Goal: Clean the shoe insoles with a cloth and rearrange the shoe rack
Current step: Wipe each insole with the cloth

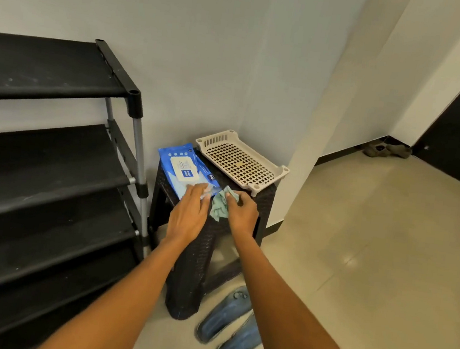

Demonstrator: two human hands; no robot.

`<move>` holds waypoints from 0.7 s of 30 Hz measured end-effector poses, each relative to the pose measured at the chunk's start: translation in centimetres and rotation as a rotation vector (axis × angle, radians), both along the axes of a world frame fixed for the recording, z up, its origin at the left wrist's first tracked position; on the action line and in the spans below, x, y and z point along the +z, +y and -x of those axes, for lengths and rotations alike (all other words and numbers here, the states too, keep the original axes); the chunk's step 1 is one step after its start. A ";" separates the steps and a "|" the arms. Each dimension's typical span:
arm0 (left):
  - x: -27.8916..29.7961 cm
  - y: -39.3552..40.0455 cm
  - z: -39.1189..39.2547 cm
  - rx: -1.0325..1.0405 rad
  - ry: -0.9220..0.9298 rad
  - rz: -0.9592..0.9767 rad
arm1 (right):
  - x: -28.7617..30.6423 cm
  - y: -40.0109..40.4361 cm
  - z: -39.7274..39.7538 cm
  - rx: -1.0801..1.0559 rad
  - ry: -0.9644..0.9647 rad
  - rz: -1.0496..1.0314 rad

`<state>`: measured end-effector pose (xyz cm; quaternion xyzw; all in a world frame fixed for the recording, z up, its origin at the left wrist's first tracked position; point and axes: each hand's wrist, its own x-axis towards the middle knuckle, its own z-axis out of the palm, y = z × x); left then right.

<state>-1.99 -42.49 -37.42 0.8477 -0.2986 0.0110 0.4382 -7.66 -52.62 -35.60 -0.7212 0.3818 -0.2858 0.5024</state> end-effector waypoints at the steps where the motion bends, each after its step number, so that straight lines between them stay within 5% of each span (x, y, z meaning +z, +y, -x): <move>1: 0.1 0.3 1.3 -0.045 0.101 0.028 | 0.0 0.5 1.0 -0.009 -0.024 -0.036; 7: -1.2 0.3 6.5 -0.032 0.510 0.184 | -2.3 2.8 7.1 -0.105 -0.107 -0.292; 13: -4.3 -1.9 10.5 -0.124 0.766 0.133 | -5.6 1.8 12.9 0.059 -0.119 -0.359; 21: -14.0 -6.3 14.0 -0.010 0.939 0.018 | -15.0 -2.8 16.9 -0.233 0.037 -0.397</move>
